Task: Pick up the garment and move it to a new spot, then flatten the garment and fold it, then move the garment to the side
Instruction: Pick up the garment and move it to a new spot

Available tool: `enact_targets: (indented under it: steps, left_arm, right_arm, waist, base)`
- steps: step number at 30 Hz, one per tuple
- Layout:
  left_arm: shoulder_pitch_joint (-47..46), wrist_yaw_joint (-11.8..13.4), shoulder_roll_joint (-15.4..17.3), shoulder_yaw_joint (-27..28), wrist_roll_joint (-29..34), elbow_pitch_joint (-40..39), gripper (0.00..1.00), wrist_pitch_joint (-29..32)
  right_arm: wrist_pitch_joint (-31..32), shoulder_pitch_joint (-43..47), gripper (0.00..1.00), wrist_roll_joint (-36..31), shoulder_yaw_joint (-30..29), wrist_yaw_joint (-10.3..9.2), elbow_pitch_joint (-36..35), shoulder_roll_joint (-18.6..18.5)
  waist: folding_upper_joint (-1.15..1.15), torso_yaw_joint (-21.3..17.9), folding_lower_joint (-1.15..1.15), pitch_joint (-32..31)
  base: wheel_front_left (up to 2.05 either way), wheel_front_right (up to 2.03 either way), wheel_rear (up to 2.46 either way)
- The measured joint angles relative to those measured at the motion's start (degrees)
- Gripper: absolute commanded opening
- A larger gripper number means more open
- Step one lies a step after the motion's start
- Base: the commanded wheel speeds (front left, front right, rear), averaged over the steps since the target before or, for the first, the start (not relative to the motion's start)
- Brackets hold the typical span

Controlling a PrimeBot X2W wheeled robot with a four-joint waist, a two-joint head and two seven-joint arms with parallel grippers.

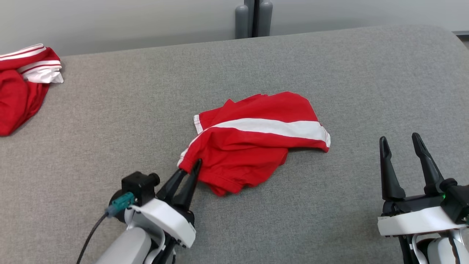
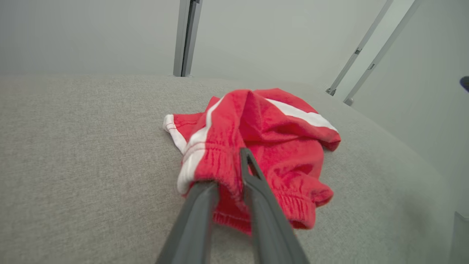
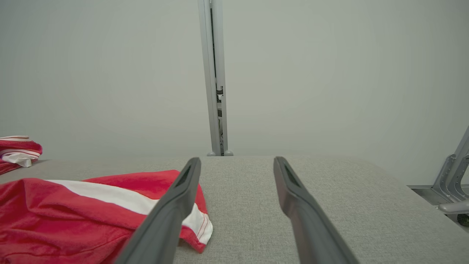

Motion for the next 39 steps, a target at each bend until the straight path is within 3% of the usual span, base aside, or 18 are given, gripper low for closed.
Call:
enact_targets:
  steps: [3,4,5,6,15,24,39]
  left_arm:
    - [2.9,-0.4,-0.86,1.63,0.52,-0.98,0.33,0.0]
    - [3.72,-0.44,-0.99,2.16,0.57,-0.94,0.43,0.0]
    - [4.5,-0.47,-1.13,2.77,0.78,-0.92,0.9,0.0]
    - [5.1,-0.48,-1.3,3.52,1.02,-0.92,1.0,0.0]
    - [9.64,-0.27,-2.44,11.35,5.05,-4.58,1.0,0.0]
    - [14.85,2.04,-5.09,19.68,12.59,-11.33,1.0,-0.01]
    - [21.67,6.16,-8.5,26.96,18.75,-14.78,1.0,-0.01]
  right_arm:
    - [0.0,0.58,1.0,-0.25,0.0,0.0,0.33,0.0]
    - [0.01,0.74,1.0,-0.31,0.04,0.0,0.44,0.0]
    - [0.0,0.86,1.0,-0.37,0.07,0.0,0.6,0.0]
    - [0.0,0.88,1.0,-0.37,0.14,0.0,0.69,0.01]
    - [0.0,2.06,1.0,-0.91,-0.15,0.0,0.73,0.0]
    - [0.01,2.25,1.0,-2.09,-0.46,0.0,0.67,0.01]
    - [0.01,3.95,1.0,-2.02,-1.03,0.0,0.66,0.01]
  waist:
    - [0.0,0.1,0.0,-0.73]
    - [0.0,0.14,0.0,-0.98]
    - [0.0,0.18,0.0,-1.23]
    - [0.0,0.2,0.0,-1.48]
    - [0.0,1.0,0.0,-3.65]
    - [0.0,2.94,0.0,-5.95]
    - [0.0,4.84,0.0,-8.48]
  base:
    - [0.0,0.0,0.0]
    - [0.0,0.0,0.0]
    - [0.0,0.0,0.0]
    - [0.0,0.0,0.0]
    - [0.0,0.0,0.0]
    - [0.0,0.0,0.0]
    - [0.0,0.0,0.0]
